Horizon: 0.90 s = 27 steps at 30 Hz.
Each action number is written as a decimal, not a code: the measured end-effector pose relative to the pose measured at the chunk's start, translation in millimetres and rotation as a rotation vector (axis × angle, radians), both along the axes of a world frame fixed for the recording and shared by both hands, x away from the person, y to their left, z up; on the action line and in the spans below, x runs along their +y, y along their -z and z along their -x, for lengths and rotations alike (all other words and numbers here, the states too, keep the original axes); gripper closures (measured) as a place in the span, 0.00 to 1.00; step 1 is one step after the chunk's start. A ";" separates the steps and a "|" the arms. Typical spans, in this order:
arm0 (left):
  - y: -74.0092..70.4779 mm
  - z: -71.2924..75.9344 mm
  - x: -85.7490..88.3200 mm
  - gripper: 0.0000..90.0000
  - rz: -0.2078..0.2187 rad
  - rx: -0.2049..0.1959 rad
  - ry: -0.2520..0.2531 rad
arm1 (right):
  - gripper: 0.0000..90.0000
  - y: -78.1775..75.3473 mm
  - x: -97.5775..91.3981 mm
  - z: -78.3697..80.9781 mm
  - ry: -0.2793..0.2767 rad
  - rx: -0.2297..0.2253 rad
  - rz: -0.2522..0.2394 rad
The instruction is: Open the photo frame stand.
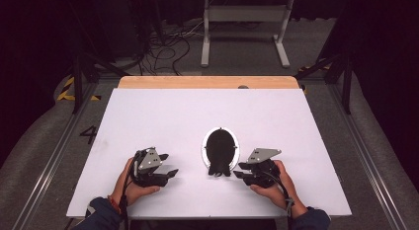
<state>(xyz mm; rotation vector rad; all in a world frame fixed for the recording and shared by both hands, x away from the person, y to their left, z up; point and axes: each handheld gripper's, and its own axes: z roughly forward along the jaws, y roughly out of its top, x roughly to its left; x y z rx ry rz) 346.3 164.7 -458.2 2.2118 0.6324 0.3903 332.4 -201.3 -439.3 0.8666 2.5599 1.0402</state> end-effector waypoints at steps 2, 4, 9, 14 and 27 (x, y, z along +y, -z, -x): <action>1.4 0.8 -2.0 0.30 0.000 -0.002 0.016 | 0.67 0.7 1.6 2.8 -0.014 0.010 0.023; 3.0 1.2 -4.5 0.25 -0.002 -0.007 0.026 | 0.66 1.0 2.7 3.6 -0.023 0.018 0.030; 2.0 1.5 -6.2 0.17 0.021 -0.031 0.025 | 0.64 3.6 6.7 4.2 -0.042 0.043 0.049; 1.0 1.0 -4.3 0.12 0.048 -0.040 0.019 | 0.61 6.5 15.2 5.3 -0.043 0.037 0.066; 2.1 0.8 -6.0 0.12 0.033 -0.043 0.003 | 0.65 9.3 28.2 5.0 0.042 0.035 0.079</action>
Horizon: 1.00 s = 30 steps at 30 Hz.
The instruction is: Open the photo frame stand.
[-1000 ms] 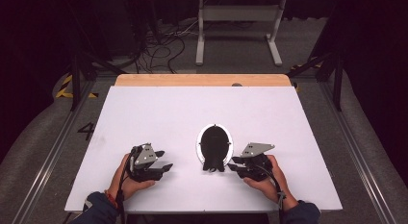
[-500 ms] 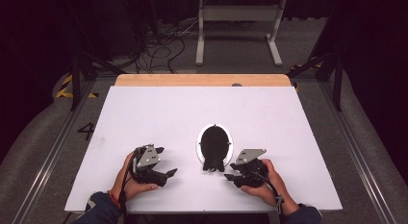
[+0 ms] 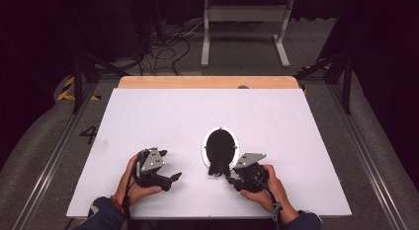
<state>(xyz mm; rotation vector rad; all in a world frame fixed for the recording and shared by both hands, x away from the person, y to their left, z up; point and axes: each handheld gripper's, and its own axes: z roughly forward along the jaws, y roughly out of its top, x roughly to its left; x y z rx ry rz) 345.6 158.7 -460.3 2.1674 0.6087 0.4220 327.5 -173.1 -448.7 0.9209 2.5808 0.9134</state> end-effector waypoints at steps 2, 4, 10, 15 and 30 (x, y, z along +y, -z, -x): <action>-0.4 1.1 -0.1 0.12 -0.006 0.000 -0.003 | 0.68 0.1 -0.3 -0.4 0.004 -0.002 -0.003; -0.3 1.1 0.6 0.13 -0.001 0.003 -0.001 | 0.73 -0.5 -0.4 -0.4 0.004 -0.007 0.004; 0.6 0.5 0.1 0.13 -0.008 0.006 0.004 | 0.76 -0.1 -0.9 -1.1 0.023 0.001 -0.015; 1.3 0.3 -1.6 0.13 -0.015 0.010 -0.006 | 0.78 1.9 -3.5 -3.4 0.019 0.024 -0.083; 1.8 -12.3 -14.7 0.18 -0.013 0.041 -0.028 | 0.54 6.2 -19.1 -31.1 0.076 0.204 -0.419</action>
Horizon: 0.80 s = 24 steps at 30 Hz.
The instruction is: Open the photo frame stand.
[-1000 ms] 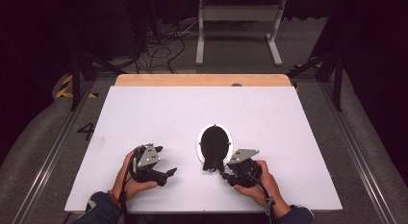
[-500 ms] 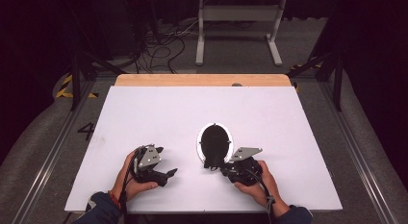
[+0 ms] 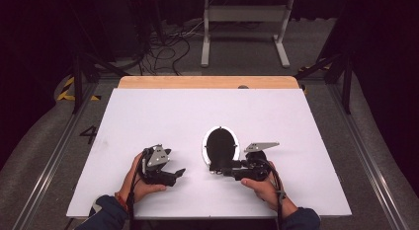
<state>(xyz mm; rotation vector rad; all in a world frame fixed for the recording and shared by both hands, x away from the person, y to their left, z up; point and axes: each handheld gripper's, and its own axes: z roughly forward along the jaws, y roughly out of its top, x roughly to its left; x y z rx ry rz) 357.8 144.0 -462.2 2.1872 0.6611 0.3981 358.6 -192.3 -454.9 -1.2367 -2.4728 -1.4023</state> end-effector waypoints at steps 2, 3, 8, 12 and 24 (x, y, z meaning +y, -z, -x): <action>0.5 -1.6 -1.7 0.18 -0.004 -0.001 0.007 | 0.55 1.2 -1.1 -2.9 0.010 0.022 -0.022; 1.2 -2.8 -3.6 0.19 -0.006 0.005 0.010 | 0.55 2.2 -2.3 -5.3 0.014 0.037 -0.044; 3.7 -9.3 -12.0 0.19 -0.030 0.023 0.025 | 0.52 1.7 -3.8 -14.5 0.062 0.094 -0.114; 5.1 -14.3 -16.6 0.19 -0.038 0.032 0.034 | 0.54 7.5 -6.5 -21.0 0.068 0.165 -0.202; 2.1 -27.7 -30.0 0.20 -0.054 0.018 0.046 | 0.61 19.5 -4.9 -40.3 0.085 0.271 -0.339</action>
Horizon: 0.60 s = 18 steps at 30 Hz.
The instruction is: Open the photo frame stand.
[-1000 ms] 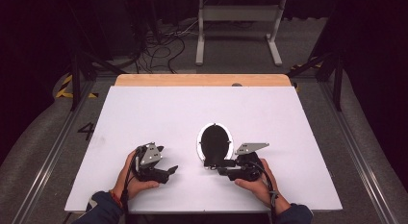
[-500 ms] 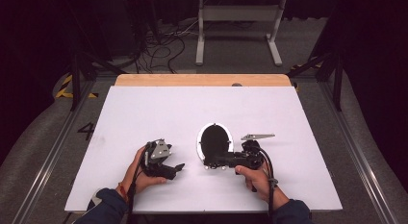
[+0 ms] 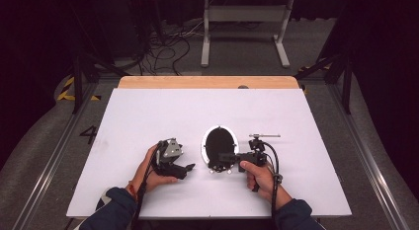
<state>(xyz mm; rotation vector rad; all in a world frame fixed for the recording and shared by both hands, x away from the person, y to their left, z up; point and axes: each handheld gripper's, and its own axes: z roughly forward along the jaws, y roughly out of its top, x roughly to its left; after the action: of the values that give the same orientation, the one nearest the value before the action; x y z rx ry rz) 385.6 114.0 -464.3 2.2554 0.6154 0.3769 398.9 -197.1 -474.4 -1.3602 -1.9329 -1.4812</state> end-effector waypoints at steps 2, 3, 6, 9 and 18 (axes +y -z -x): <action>-3.7 -3.5 0.1 0.20 0.018 0.001 0.000 | 0.61 1.0 1.1 -0.5 0.000 -0.015 -0.001; -5.4 -5.7 0.2 0.20 0.031 0.003 -0.003 | 0.61 0.9 1.2 -0.7 -0.002 -0.013 0.000; -7.0 -13.8 -1.1 0.21 0.057 0.025 -0.009 | 0.62 -0.3 3.4 -0.4 0.002 -0.025 0.015; -5.8 -18.2 -5.2 0.20 0.063 0.051 -0.007 | 0.64 0.6 2.4 -1.0 -0.005 -0.029 0.009; -7.6 -32.2 -12.6 0.17 0.060 0.066 0.016 | 0.65 -3.8 2.5 -1.4 -0.061 -0.076 0.057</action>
<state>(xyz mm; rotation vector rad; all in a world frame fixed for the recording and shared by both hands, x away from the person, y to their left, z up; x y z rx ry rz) 417.7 101.4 -456.7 2.2213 0.6341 0.2732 400.3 -194.7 -470.5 -1.2737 -2.0593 -1.4799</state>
